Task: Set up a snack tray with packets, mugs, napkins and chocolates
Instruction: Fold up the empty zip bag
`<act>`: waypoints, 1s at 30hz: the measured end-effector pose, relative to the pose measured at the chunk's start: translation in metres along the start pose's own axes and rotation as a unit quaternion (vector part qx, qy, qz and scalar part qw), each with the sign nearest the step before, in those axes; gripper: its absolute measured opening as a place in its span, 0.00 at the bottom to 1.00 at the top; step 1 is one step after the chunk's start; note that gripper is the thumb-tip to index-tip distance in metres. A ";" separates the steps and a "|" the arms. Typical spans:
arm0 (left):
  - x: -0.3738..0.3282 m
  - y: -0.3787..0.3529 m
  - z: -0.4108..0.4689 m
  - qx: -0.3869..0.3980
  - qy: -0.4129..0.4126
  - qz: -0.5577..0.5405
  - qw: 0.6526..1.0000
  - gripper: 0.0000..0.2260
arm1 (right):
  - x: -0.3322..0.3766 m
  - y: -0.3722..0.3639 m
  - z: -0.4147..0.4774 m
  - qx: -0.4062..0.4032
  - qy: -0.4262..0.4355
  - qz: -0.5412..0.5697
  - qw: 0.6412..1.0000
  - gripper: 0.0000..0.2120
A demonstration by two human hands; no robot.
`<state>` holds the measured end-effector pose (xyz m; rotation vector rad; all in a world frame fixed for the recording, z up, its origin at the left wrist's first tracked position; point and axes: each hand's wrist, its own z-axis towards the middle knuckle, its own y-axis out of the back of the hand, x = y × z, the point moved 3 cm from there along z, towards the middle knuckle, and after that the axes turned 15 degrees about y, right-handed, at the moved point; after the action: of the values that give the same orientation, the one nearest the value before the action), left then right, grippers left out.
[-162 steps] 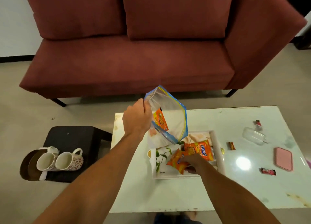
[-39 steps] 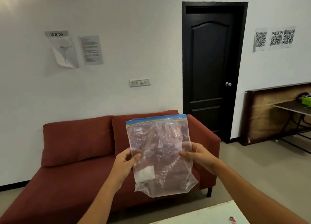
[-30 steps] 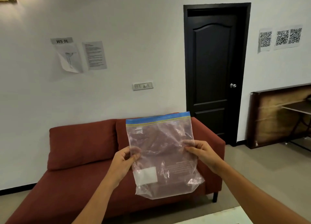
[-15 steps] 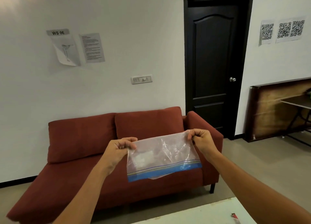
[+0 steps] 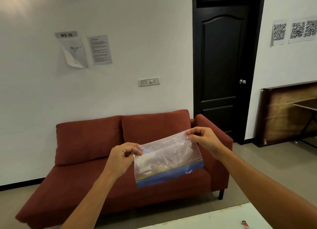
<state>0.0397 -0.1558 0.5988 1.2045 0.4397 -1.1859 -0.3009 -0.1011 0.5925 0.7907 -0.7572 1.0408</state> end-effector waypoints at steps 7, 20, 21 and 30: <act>0.003 0.013 -0.012 0.220 0.048 0.020 0.974 0.15 | 0.020 -0.006 0.009 -0.017 0.075 0.018 0.997 0.12; -0.059 -0.048 -0.010 0.154 0.137 0.168 0.964 0.17 | 0.108 -0.071 0.046 0.219 0.226 -0.047 0.948 0.18; -0.053 -0.052 -0.011 0.125 0.166 0.135 0.969 0.12 | 0.109 -0.074 0.044 0.202 0.242 -0.100 0.944 0.18; -0.039 -0.081 -0.036 -0.202 0.160 0.097 0.961 0.08 | 0.042 -0.128 -0.049 0.029 0.021 -0.047 0.998 0.28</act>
<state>-0.0348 -0.0985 0.5780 1.0524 0.7496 -0.6895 -0.1601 -0.0793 0.5781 0.8444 -0.6497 0.9962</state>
